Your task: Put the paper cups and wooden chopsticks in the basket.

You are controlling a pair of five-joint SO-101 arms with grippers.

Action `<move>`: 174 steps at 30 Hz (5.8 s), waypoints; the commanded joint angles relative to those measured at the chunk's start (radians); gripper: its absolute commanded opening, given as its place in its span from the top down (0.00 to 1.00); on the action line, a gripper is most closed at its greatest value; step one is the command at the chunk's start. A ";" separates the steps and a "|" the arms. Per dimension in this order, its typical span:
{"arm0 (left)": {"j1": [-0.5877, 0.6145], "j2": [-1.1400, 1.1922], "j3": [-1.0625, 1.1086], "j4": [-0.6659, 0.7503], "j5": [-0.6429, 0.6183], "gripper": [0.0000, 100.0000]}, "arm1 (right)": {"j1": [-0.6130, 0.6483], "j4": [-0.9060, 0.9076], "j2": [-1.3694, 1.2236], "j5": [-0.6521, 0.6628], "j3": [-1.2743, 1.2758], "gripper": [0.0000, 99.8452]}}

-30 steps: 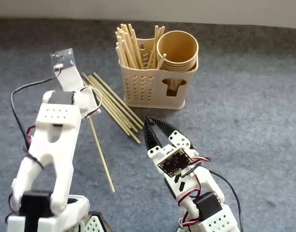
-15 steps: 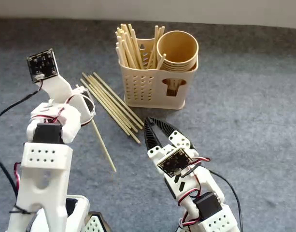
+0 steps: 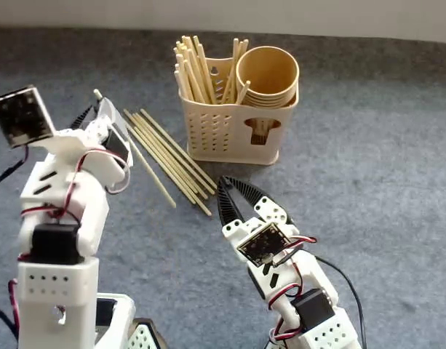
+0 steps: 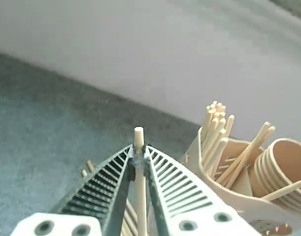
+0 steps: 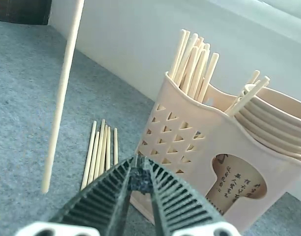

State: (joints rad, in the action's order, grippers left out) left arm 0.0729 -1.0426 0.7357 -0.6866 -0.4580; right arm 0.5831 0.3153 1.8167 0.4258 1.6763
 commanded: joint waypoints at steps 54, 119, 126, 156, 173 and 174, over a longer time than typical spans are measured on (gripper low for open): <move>-0.242 0.782 -0.828 0.273 0.261 1.00 | -0.008 0.004 0.010 0.011 0.097 0.99; -0.002 0.921 -0.394 -0.247 0.175 0.89 | -0.007 0.004 0.010 0.011 0.097 0.99; -0.001 1.096 -0.489 -0.245 0.172 0.89 | -0.007 0.004 0.010 0.011 0.097 0.99; -0.005 1.472 -0.731 -0.247 0.118 0.89 | -0.005 0.004 0.010 0.011 0.097 0.99; -0.008 1.773 -1.173 -0.591 0.120 0.89 | -0.005 0.004 0.010 0.011 0.097 0.99; -0.007 1.790 -1.201 -0.614 0.120 0.89 | -0.005 0.004 0.010 0.011 0.097 0.99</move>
State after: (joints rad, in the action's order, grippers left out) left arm 0.0606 0.6882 -0.3598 -1.2160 -0.3322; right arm 0.5831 0.3153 1.8167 0.4258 1.6763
